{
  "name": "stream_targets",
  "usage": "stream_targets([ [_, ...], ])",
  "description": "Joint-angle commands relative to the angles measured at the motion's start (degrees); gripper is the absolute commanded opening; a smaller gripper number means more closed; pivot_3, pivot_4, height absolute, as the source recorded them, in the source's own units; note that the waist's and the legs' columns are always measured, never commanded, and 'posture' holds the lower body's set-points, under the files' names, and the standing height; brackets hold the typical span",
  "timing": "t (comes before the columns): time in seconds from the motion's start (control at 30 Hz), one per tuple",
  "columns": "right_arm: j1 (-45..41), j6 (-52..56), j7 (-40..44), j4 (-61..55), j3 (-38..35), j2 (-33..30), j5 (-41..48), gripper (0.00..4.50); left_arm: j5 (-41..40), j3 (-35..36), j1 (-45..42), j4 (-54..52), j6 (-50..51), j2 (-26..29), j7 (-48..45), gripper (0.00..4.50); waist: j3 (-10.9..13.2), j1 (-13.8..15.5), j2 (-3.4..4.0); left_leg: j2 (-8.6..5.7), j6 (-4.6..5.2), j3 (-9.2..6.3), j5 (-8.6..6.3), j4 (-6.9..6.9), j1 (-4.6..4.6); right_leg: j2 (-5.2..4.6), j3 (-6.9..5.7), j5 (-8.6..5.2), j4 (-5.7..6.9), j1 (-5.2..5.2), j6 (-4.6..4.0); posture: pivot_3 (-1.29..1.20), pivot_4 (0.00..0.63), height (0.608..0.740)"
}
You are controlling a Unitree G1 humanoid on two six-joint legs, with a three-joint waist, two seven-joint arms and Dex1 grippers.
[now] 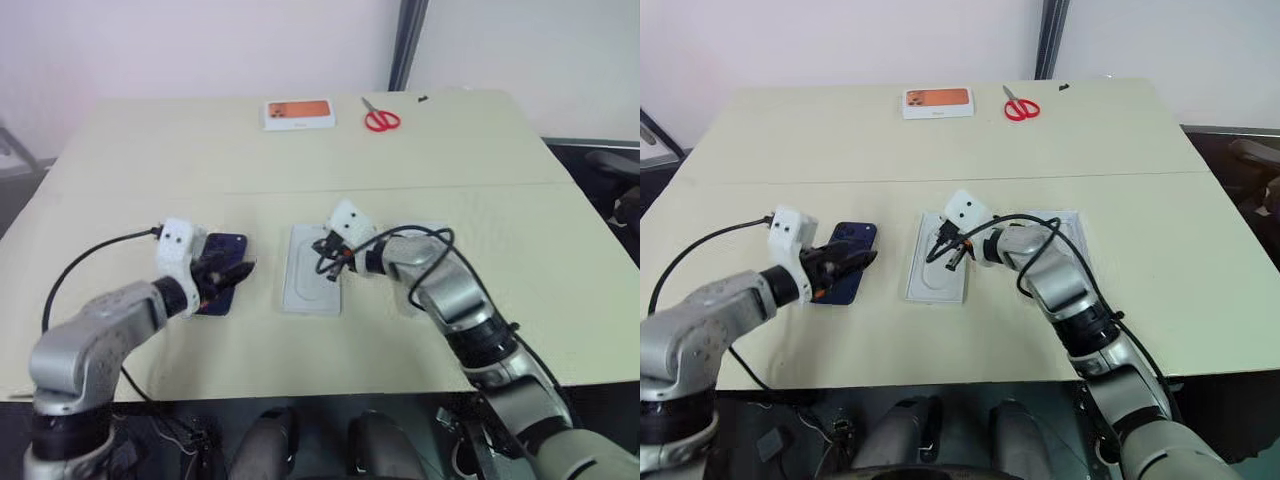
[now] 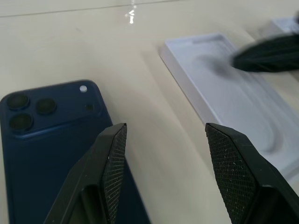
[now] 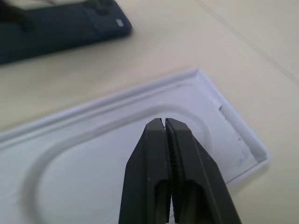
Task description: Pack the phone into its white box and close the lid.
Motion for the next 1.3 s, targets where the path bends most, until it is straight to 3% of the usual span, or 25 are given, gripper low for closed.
stream_targets([
  [0.03, -1.97, -1.94, -1.47, 0.93, 0.63, 2.22, -1.39, 0.11, 2.01, 0.05, 2.50, -0.23, -8.35, 1.73, -4.65, 2.81, 0.00, -0.11, 0.00, 0.00, 0.01, -0.01, -0.01, 0.01, 0.00, 0.00, -0.01, 0.00, -0.02, -0.03, 0.00, 0.00, 0.150, 0.740],
  [0.27, -2.81, -3.16, -2.80, 5.43, 4.02, 3.63, -5.92, 0.11, 1.73, 0.22, 6.13, 0.41, -12.89, 2.72, -7.84, 2.81, 0.00, -0.39, 0.01, 0.00, 0.02, -0.01, 0.00, -0.16, 0.01, 0.00, 0.01, 0.01, 0.00, -0.04, -0.01, 0.00, 0.150, 0.740],
  [0.47, -0.66, -1.04, 0.93, 0.84, 5.53, 1.17, -6.38, 0.11, 1.79, 0.45, 6.97, 0.91, -13.41, 2.70, -7.80, 2.81, -0.01, -0.35, 0.01, 0.00, 0.03, -0.01, 0.00, -0.19, 0.03, 0.00, 0.01, 0.01, 0.01, -0.02, -0.01, 0.00, 0.150, 0.740],
  [0.63, 0.50, -6.15, 2.88, -4.56, 4.26, 0.44, -4.99, 0.11, -0.01, 3.32, 5.07, 2.77, -11.53, 1.09, -4.44, 2.81, 0.00, -0.42, 0.01, 0.00, 0.07, -0.01, -0.03, -0.23, 0.03, 0.00, 0.02, 0.01, 0.02, 0.02, -0.01, 0.00, 0.150, 0.740],
  [0.7, -0.18, -5.49, 3.49, -6.27, 3.65, 1.37, -3.96, 0.11, -2.52, 7.17, 2.17, 5.92, -6.36, -0.26, 1.04, 2.81, 0.00, -0.44, 0.00, 0.00, 0.09, -0.02, -0.03, -0.29, 0.03, 0.01, 0.02, 0.01, 0.06, -0.01, -0.01, 0.00, 0.150, 0.740],
  [0.8, -2.09, -3.33, 3.64, -6.21, 3.00, 4.01, -2.38, 1.01, -1.70, 10.03, 0.19, 8.82, -2.38, -0.45, 6.79, 3.72, -0.01, -0.81, 0.00, 0.01, 0.17, -0.05, -0.08, -0.33, 0.05, 0.06, 0.02, 0.02, 0.15, -0.07, -0.01, 0.00, 0.150, 0.740],
  [0.87, -3.43, -3.09, 3.16, -5.23, 3.63, 5.77, -2.53, 1.96, -2.40, 11.68, -0.80, 10.22, 0.51, -0.67, 9.36, 4.50, -0.01, -0.82, 0.00, 0.01, 0.13, -0.05, -0.05, -0.38, 0.06, 0.06, 0.03, 0.02, 0.15, -0.09, -0.01, 0.00, 0.150, 0.740],
  [0.97, -5.15, -3.86, 2.35, -3.23, 5.53, 8.19, -3.86, 3.47, -3.57, 13.71, -3.17, 12.96, 5.61, -0.94, 13.26, 4.50, -0.01, -0.71, -0.01, 0.01, -0.02, -0.05, 0.04, -0.40, 0.06, 0.06, 0.02, 0.02, 0.15, -0.11, 0.00, 0.00, 0.150, 0.740],
  [1.07, -6.24, -4.31, 2.40, -0.80, 7.51, 10.07, -4.70, 3.47, -5.82, 16.49, -5.32, 14.67, 8.98, -1.98, 15.43, 4.50, -0.04, -0.53, -0.05, 0.01, -0.08, -0.11, 0.07, -0.37, 0.07, 0.06, -0.03, 0.02, 0.15, -0.23, -0.01, 0.00, 0.150, 0.740],
  [1.1, -6.56, -4.27, 2.40, 0.19, 7.95, 10.71, -4.85, 3.22, -6.30, 17.14, -5.77, 14.91, 9.69, -2.18, 15.91, 4.50, -0.04, -0.54, -0.07, 0.00, -0.08, -0.11, 0.08, -0.36, 0.07, 0.06, -0.03, 0.02, 0.15, -0.24, -0.01, 0.00, 0.150, 0.740],
  [1.2, -7.08, -3.75, 2.92, 2.09, 9.38, 11.85, -5.36, 2.04, -7.55, 18.43, -6.70, 15.28, 11.76, -2.63, 16.96, 4.50, -0.05, -0.58, -0.07, 0.00, -0.11, -0.11, 0.09, -0.36, 0.07, 0.05, -0.03, 0.02, 0.15, -0.25, -0.01, 0.00, 0.150, 0.740],
  [1.3, -8.01, -2.99, 2.97, 4.31, 11.07, 13.15, -6.28, 0.39, -8.64, 18.44, -7.46, 15.59, 14.33, -2.65, 17.42, 4.50, -0.05, -0.72, -0.07, 0.00, -0.15, -0.11, 0.11, -0.37, 0.07, 0.06, -0.02, 0.03, 0.16, -0.25, -0.02, 0.00, 0.150, 0.740],
])
